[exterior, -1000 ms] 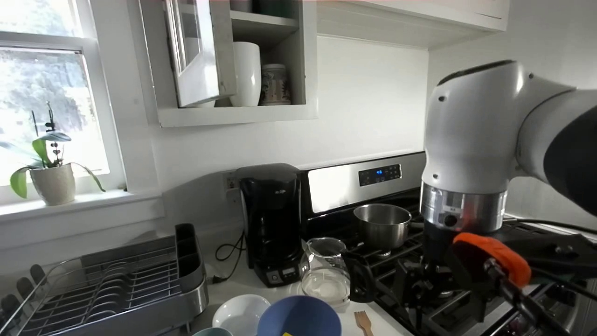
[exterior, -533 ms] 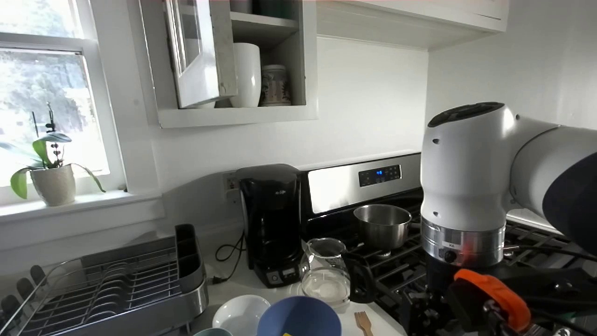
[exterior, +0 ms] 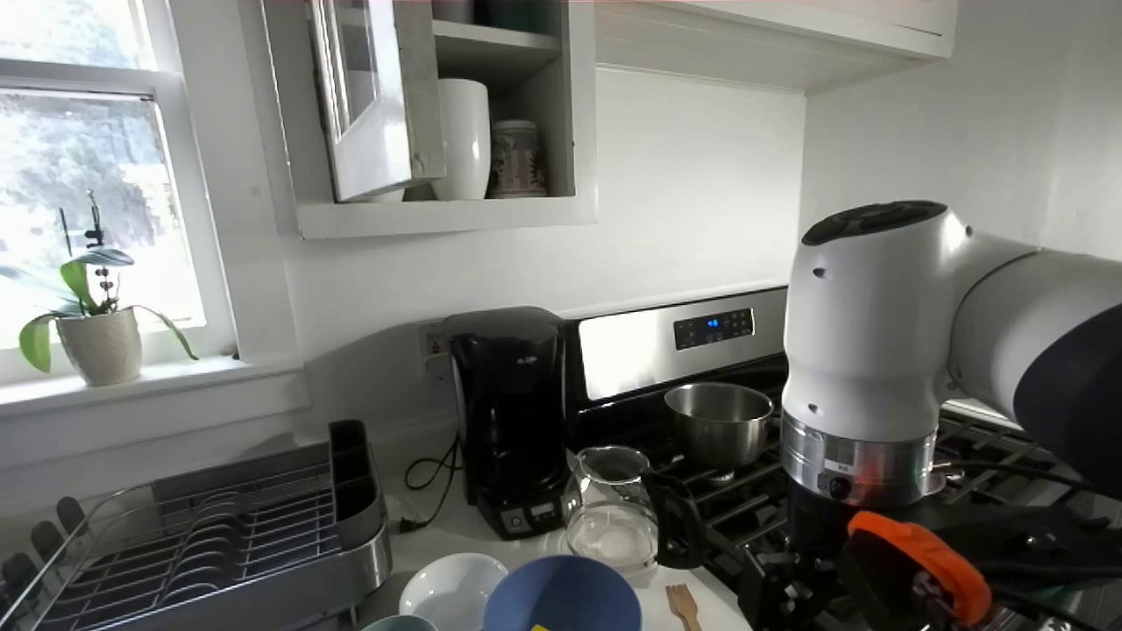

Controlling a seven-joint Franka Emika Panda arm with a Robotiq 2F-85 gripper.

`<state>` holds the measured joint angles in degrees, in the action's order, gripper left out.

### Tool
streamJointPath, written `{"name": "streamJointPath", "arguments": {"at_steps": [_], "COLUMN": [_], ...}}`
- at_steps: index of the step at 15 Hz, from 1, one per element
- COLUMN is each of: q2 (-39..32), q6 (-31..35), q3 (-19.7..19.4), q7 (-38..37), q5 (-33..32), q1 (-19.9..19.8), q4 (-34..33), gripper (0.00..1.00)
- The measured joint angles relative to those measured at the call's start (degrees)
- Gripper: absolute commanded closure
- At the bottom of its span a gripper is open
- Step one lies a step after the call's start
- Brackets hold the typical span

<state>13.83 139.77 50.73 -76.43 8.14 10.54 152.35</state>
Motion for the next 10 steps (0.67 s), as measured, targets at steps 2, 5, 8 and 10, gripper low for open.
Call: {"name": "streamJointPath", "arguments": {"at_steps": [2, 5, 8, 10], "q2": [-3.28, -8.85, -14.91, -19.13], "q6": [1.78, 2.33, 1.61, 0.24], "q3": [-0.24, 0.56, 0.50, 0.08], "q7": [-0.01, -0.28, -2.30, -4.48], "q5": [-6.35, -16.62, -26.05, -30.92], "q1": [-1.06, -4.50, -6.46, -6.42], "q4": [-0.19, -1.54, -4.27, -6.58], "gripper": [0.00, 0.00, 0.00, 0.00]}}
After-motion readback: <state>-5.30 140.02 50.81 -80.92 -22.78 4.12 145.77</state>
